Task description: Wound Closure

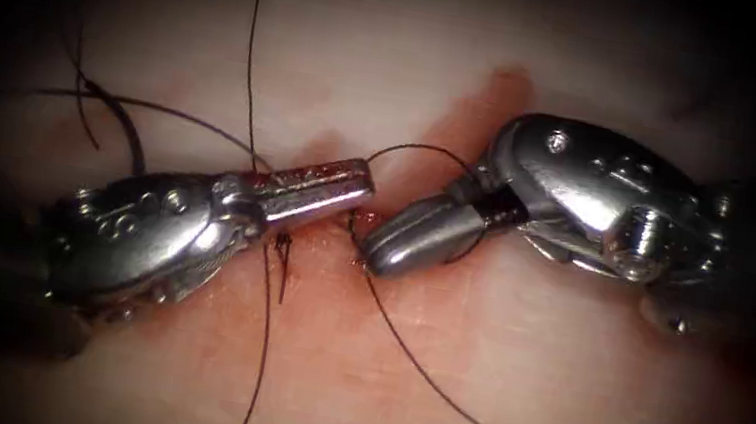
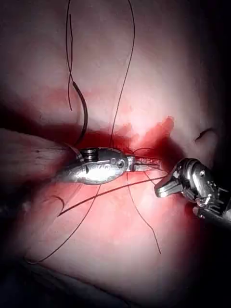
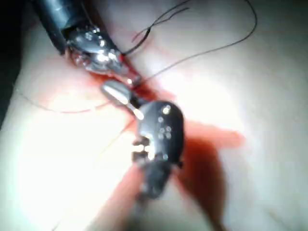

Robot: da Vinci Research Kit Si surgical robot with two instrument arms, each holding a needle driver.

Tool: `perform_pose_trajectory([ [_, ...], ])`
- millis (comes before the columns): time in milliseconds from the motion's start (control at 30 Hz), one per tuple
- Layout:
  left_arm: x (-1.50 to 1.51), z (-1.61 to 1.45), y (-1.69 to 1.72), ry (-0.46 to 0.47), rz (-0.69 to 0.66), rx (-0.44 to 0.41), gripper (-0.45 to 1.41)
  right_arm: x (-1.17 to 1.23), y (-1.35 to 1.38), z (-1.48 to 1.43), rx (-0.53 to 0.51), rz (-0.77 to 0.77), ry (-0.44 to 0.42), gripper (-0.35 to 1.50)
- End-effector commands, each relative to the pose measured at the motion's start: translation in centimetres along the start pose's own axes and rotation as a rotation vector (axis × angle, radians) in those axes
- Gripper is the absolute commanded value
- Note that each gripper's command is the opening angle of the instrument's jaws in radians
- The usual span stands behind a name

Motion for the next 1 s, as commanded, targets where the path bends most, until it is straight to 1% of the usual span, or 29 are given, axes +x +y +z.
perform_pose_trajectory([
  [33,-0.09,0.03,0.02,-0.004,-0.001,-0.002,-0.45,-0.03,0.06,0.02,0.023,-0.020,-0.036,0.09],
  [67,-0.10,0.03,0.03,-0.004,-0.006,-0.002,-0.45,-0.03,0.06,0.02,0.035,-0.028,-0.061,0.15],
  [133,-0.11,0.03,0.03,-0.007,-0.006,-0.002,-0.45,-0.02,0.06,0.02,0.070,-0.060,-0.130,0.19],
  [200,-0.11,0.03,0.03,-0.007,-0.005,-0.002,-0.45,-0.02,0.07,0.03,0.101,-0.069,-0.206,0.27],
  [300,-0.11,0.03,0.03,-0.007,-0.005,-0.005,-0.45,-0.02,0.06,0.05,0.147,-0.092,-0.299,0.37],
  [433,-0.11,0.03,0.03,-0.007,-0.005,-0.005,-0.45,-0.04,0.04,0.08,0.207,-0.108,-0.379,0.49],
  [500,-0.11,0.03,0.03,-0.007,-0.005,-0.005,-0.45,-0.06,0.03,0.10,0.237,-0.112,-0.429,0.51],
  [600,-0.12,0.02,0.03,-0.007,-0.004,-0.006,-0.45,-0.11,0.02,0.14,0.269,-0.119,-0.481,0.54],
  [700,-0.12,0.02,0.02,-0.008,-0.004,-0.009,-0.45,-0.18,-0.01,0.19,0.306,-0.128,-0.566,0.56],
  [733,-0.12,0.01,0.02,-0.008,-0.010,-0.010,-0.45,-0.21,-0.02,0.22,0.318,-0.132,-0.600,0.59],
  [867,-0.12,0.01,0.03,-0.008,-0.010,-0.010,-0.45,-0.30,-0.07,0.33,0.363,-0.149,-0.655,0.59],
  [900,-0.12,0.00,0.02,-0.008,-0.010,-0.011,-0.45,-0.35,-0.09,0.38,0.389,-0.160,-0.686,0.59],
  [1000,-0.12,-0.01,0.02,-0.008,-0.010,-0.013,-0.45,-0.43,-0.11,0.43,0.419,-0.173,-0.714,0.52],
])
